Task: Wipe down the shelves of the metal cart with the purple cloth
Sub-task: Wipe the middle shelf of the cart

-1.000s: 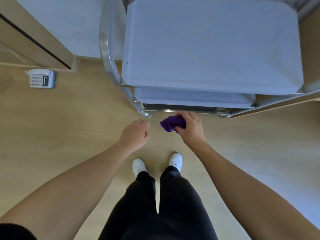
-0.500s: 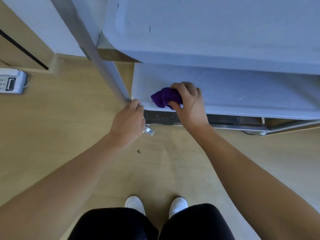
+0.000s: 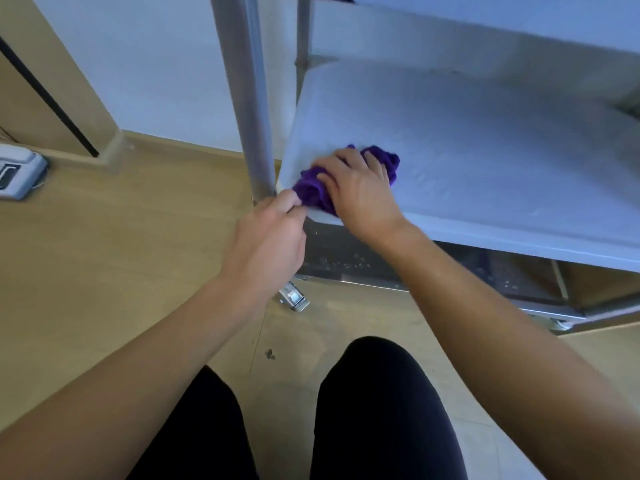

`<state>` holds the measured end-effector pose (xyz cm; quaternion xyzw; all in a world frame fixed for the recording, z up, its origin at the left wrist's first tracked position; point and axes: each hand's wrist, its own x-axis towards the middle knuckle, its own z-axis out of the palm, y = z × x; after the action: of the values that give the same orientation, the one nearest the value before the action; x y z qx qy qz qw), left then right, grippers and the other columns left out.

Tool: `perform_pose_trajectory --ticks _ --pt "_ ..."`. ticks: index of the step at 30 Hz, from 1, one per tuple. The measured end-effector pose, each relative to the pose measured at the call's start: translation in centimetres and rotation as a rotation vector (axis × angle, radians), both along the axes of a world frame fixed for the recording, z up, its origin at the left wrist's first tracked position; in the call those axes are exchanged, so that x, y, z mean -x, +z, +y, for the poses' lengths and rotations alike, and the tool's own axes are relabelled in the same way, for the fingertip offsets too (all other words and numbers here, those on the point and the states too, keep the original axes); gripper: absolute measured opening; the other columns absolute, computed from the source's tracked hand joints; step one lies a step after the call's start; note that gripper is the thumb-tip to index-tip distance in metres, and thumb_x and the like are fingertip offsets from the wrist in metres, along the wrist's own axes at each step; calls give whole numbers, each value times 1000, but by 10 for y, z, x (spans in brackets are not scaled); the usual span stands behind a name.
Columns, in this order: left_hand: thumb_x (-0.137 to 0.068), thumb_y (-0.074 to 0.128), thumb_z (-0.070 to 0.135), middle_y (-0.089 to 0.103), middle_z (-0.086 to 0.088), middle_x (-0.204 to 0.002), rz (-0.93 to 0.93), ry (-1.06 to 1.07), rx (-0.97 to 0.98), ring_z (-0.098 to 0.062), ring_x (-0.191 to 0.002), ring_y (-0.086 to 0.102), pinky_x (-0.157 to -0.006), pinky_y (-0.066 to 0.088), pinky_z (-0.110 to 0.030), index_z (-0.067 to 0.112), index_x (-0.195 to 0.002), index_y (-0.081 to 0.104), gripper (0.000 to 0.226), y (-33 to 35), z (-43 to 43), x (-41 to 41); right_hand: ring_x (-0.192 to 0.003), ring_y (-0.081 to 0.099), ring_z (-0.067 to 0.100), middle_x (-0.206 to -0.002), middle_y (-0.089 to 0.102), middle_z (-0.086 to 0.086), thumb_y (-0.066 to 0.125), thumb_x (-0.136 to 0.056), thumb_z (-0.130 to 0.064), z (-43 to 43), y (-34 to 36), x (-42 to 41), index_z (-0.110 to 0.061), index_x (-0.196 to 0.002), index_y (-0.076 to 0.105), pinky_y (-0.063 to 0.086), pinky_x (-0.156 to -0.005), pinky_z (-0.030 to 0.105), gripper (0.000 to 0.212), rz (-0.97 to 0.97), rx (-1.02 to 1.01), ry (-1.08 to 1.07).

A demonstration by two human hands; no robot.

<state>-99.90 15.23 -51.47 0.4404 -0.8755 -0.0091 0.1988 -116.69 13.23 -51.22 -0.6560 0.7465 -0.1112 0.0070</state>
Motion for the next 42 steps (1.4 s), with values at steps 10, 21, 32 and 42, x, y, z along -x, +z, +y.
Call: perform_pose_trajectory --ticks 10,21,32,42 --pt "-76 56 7 57 -4 -108 -30 49 0 -24 -92 59 -70 49 -33 11 -107 65 33 -2 10 8 -120 50 26 -124 60 -5 53 -92 -48 14 13 17 -27 -120 63 33 -110 42 36 -247 64 127" --pt "-77 60 15 56 -2 -111 -78 53 -70 -21 -100 56 -79 48 -31 9 -125 61 48 2 11 19 -132 35 39 -142 47 -6 49 -95 -47 -24 4 0 -36 -132 51 23 -114 52 38 -195 6 -106" --pt "-85 55 10 52 -2 -122 -76 73 -88 -21 -115 51 -82 46 -32 11 -137 51 52 -3 21 16 -104 56 20 -111 64 0 63 -89 -37 22 17 17 -24 -114 65 44 -89 30 28 -283 54 54" --pt "-77 65 20 55 -1 -121 -77 106 -11 -18 -116 53 -80 51 -29 10 -132 54 57 -8 29 22 -115 51 31 -123 59 3 55 -92 -44 -14 18 -4 -30 -124 59 37 -105 44 35 -233 6 -49"
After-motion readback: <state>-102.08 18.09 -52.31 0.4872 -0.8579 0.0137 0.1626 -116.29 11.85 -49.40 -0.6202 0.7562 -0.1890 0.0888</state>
